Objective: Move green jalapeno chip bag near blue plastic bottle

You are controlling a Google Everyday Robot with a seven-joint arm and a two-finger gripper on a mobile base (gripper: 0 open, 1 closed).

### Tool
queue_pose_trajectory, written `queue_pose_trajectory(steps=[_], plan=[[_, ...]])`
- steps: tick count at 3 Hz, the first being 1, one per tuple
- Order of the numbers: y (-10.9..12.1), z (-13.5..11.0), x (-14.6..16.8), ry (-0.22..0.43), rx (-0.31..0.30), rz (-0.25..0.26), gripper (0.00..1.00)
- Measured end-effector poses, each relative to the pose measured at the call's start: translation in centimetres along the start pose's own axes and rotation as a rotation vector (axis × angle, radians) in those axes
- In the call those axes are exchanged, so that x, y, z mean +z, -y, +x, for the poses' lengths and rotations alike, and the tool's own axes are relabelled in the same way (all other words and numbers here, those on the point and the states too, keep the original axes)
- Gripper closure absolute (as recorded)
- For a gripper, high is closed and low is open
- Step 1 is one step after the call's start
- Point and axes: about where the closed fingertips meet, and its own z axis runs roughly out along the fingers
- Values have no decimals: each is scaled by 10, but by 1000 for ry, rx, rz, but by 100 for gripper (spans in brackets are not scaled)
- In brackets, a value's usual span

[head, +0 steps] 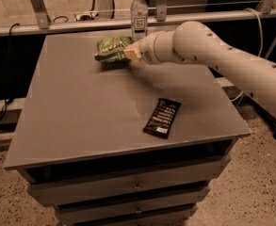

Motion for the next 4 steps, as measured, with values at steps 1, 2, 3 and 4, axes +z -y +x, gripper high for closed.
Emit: queue_pose_trajectory(steps=[1,2,3,4], plan=[[-1,-1,-9,1,3,5,12],[-3,-3,-21,2,-2,-4,0],[-11,-3,-43,-2,-22,-29,0],[-26,-6,-119,-16,-64,-5,0]])
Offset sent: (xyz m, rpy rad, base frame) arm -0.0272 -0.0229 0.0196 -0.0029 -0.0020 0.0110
